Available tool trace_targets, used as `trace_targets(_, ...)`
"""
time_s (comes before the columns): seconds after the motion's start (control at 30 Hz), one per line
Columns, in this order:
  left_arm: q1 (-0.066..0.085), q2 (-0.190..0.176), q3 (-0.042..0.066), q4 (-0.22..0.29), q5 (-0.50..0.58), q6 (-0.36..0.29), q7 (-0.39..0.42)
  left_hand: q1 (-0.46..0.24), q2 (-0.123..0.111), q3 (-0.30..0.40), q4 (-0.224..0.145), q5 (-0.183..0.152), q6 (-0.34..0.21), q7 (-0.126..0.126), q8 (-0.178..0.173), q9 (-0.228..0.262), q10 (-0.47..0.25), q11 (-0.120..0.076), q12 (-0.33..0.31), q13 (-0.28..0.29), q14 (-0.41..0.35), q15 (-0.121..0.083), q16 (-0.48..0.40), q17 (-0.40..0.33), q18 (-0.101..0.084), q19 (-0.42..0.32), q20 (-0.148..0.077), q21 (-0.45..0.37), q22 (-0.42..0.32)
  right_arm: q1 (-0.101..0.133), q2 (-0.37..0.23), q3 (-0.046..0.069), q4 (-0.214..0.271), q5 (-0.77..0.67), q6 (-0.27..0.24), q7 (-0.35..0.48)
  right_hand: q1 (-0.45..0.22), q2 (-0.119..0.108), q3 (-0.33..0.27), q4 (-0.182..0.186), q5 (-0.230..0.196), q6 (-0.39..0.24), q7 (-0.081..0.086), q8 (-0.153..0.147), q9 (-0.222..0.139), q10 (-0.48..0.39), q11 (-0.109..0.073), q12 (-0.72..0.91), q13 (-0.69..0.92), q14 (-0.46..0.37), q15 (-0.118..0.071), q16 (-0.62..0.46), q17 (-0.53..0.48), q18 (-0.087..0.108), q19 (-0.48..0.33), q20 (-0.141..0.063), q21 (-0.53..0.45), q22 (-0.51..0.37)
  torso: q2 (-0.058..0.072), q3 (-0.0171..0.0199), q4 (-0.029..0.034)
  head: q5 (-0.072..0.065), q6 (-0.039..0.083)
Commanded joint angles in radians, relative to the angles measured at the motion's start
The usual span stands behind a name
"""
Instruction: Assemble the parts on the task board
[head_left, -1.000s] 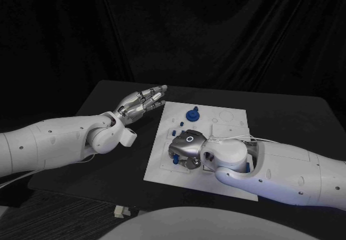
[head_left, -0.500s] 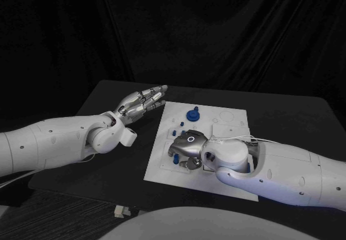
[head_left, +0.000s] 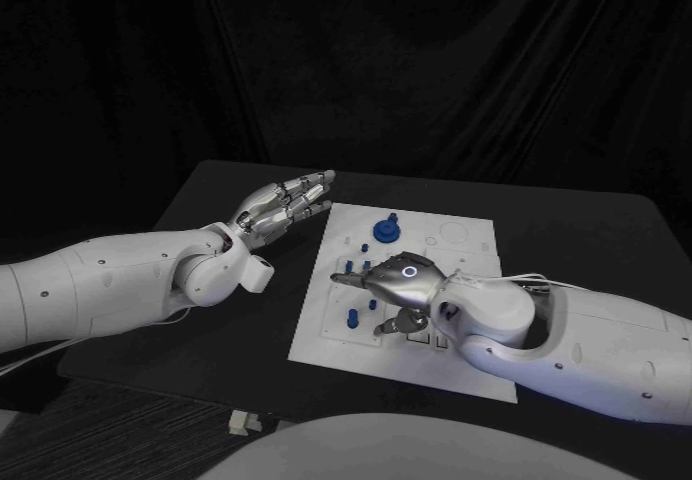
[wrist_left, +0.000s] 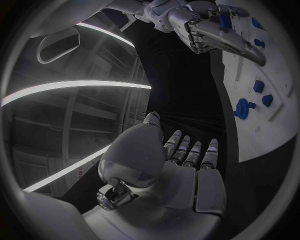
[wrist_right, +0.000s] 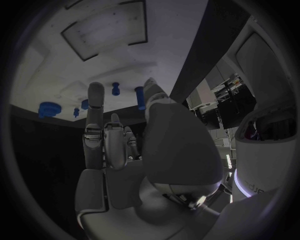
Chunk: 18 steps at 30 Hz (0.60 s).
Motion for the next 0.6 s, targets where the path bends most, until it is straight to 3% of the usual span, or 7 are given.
trace_targets(0.03, -0.001, 0.001, 0.001, 0.002, 0.001, 0.013, 0.103, 0.009, 0.004, 0.003, 0.000, 0.006, 0.000, 0.004, 0.004, 0.001, 0.000, 0.008, 0.002, 0.001, -0.001, -0.002, 0.003, 0.001, 0.012, 0.002, 0.006, 0.005, 0.001, 0.030, -0.037, 0.002, 0.032, 0.020, -0.237, 0.059, -0.064, -0.006, -0.084, 0.003, -0.002, -0.033, -0.036, -0.005, -0.008, -0.003, -0.002, 0.011, 0.003, 0.034, 0.001, 0.020, 0.043, 0.009, 0.015, 0.000, 0.036, 0.007, 0.000, 0.0001, -0.0001, 0.001, 0.000)
trace_targets(0.2, -0.001, -0.003, 0.001, 0.003, 0.001, 0.008, 0.106, 0.011, 0.005, 0.004, -0.001, 0.009, -0.001, 0.004, 0.004, 0.001, -0.001, 0.010, 0.001, 0.001, -0.001, -0.002, 0.004, 0.002, 0.012, 0.002, 0.006, 0.005, 0.002, 0.092, -0.111, 0.002, 0.073, 0.053, -0.363, 0.109, -0.193, -0.003, -0.085, 0.001, -0.001, 0.051, -0.037, 0.014, 0.003, 0.041, -0.009, 0.051, 0.012, 0.024, 0.000, 0.011, 0.014, 0.014, 0.009, -0.001, -0.006, 0.002, 0.000, 0.0000, 0.0001, -0.008, 0.000)
trace_targets(0.33, -0.001, -0.008, 0.001, 0.002, 0.001, 0.006, 0.102, 0.012, 0.005, 0.005, -0.002, 0.010, 0.002, 0.004, 0.004, 0.001, -0.001, 0.011, 0.003, 0.001, -0.001, -0.002, 0.004, 0.002, 0.012, 0.002, 0.006, 0.005, 0.002, 0.140, -0.174, 0.002, 0.100, 0.150, -0.404, 0.128, -0.260, 0.050, -0.040, 0.001, -0.001, 0.082, -0.036, 0.017, 0.004, 0.186, -0.007, 0.156, 0.050, -0.008, 0.006, -0.016, -0.045, 0.014, -0.026, 0.003, -0.036, -0.004, 0.000, 0.0002, 0.0000, -0.017, 0.000)
trace_targets(0.43, -0.001, -0.010, 0.001, 0.002, 0.001, 0.004, 0.099, 0.013, 0.005, 0.005, -0.002, 0.010, 0.003, 0.004, 0.004, 0.001, 0.000, 0.011, 0.004, 0.001, -0.001, -0.003, 0.004, 0.002, 0.012, 0.002, 0.006, 0.005, 0.002, 0.166, -0.222, 0.002, 0.117, 0.268, -0.393, 0.115, -0.266, 0.130, 0.022, -0.004, 0.023, 0.383, 0.023, 0.080, 0.054, 0.368, -0.028, 0.381, 0.174, -0.235, 0.027, -0.224, -0.425, 0.012, -0.163, 0.027, -0.089, -0.044, 0.001, 0.0002, 0.0001, -0.022, 0.000)
trace_targets(0.5, -0.001, -0.010, 0.001, 0.002, 0.001, 0.002, 0.098, 0.015, 0.005, 0.005, -0.002, 0.012, 0.004, 0.003, 0.005, 0.002, 0.000, 0.016, 0.008, 0.002, -0.002, -0.006, 0.003, 0.001, 0.012, 0.002, 0.005, 0.005, 0.001, 0.176, -0.249, 0.002, 0.123, 0.339, -0.352, 0.088, -0.242, 0.187, 0.043, -0.012, 0.175, 0.496, 0.062, 0.117, 0.094, 0.378, -0.052, 0.586, 0.340, -0.340, 0.013, -0.300, -0.539, 0.014, -0.262, 0.054, -0.086, -0.113, 0.001, 0.0003, 0.0000, -0.026, 0.000)
trace_targets(0.53, -0.001, -0.010, 0.001, 0.002, 0.001, 0.002, 0.098, 0.015, 0.005, 0.005, -0.002, 0.012, 0.004, 0.003, 0.005, 0.002, 0.000, 0.016, 0.008, 0.002, -0.002, -0.006, 0.003, 0.001, 0.012, 0.002, 0.005, 0.005, 0.001, 0.178, -0.257, 0.002, 0.124, 0.362, -0.332, 0.076, -0.244, 0.189, 0.043, -0.012, 0.176, 0.502, 0.063, 0.120, 0.097, 0.374, -0.053, 0.592, 0.348, -0.335, 0.013, -0.289, -0.523, 0.014, -0.263, 0.055, -0.085, -0.115, 0.000, 0.0002, 0.0003, -0.028, 0.000)
trace_targets(0.6, -0.001, -0.009, 0.001, 0.003, 0.001, 0.002, 0.098, 0.016, 0.005, 0.005, -0.001, 0.012, 0.004, 0.002, 0.005, 0.002, 0.001, 0.021, 0.014, 0.003, -0.003, -0.009, 0.003, 0.001, 0.012, 0.002, 0.005, 0.005, 0.001, 0.184, -0.281, 0.002, 0.127, 0.439, -0.247, 0.032, -0.268, 0.198, 0.031, -0.009, 0.191, 0.589, 0.086, 0.164, 0.134, 0.356, -0.065, 0.699, 0.456, -0.161, 0.007, -0.056, -0.131, 0.018, -0.267, 0.061, -0.082, -0.140, -0.001, 0.0004, -0.0007, -0.032, 0.000)
